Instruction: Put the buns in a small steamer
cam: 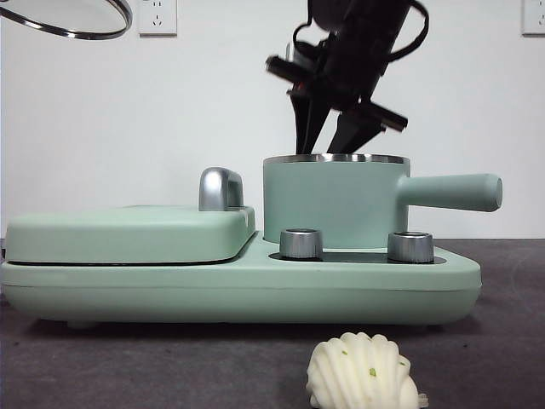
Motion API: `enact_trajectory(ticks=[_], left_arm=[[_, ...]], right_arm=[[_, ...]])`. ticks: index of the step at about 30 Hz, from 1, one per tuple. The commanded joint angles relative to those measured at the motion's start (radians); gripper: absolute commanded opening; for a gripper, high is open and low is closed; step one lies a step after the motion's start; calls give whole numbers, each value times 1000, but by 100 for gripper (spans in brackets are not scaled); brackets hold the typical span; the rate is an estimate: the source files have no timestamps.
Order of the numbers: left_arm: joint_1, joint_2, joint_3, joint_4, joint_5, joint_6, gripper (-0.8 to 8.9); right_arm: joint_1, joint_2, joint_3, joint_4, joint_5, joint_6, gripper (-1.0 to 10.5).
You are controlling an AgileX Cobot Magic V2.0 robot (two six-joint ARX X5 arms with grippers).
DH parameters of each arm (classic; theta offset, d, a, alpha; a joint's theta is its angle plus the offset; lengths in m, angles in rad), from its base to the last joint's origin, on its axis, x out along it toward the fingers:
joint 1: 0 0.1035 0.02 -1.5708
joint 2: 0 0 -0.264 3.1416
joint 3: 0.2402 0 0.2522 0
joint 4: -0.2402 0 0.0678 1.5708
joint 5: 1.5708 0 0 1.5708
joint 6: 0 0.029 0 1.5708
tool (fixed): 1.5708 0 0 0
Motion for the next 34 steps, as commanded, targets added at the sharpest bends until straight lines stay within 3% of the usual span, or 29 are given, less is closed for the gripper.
enact_trajectory(ticks=[1,7,9,12,15,17,19,26,31,34], left_arm=[[-2,13,29,39,0,-3,10],[-2,27,29,42,-1,-3,10],[-2,29,29,42,0,-1,10],[-2,30,29,42,0,0,10],[-2,30,29,42,0,1,10],[-2,30,29,42,0,1,10],[-2,30,29,41,0,5,10],[-2,30,29,39,0,11,10],[-2,30,29,33,0,20,10],[-2,30,29,32,0,20,10]], right_arm=[[4,36,27,10,2,-13,164],[4,60,27,22,36,-13,252],[5,59,28,31,41,-17,350],[6,35,60,17,42,-20,366],[18,-36,113,-97,58,-31,365],[47,-97,106,-183,143,-35,365],[108,-171,53,-192,215,-35,365],[301,-386,-211,-59,214,-42,364],[414,-547,-431,21,211,-83,364],[435,-637,-547,64,211,-156,364]])
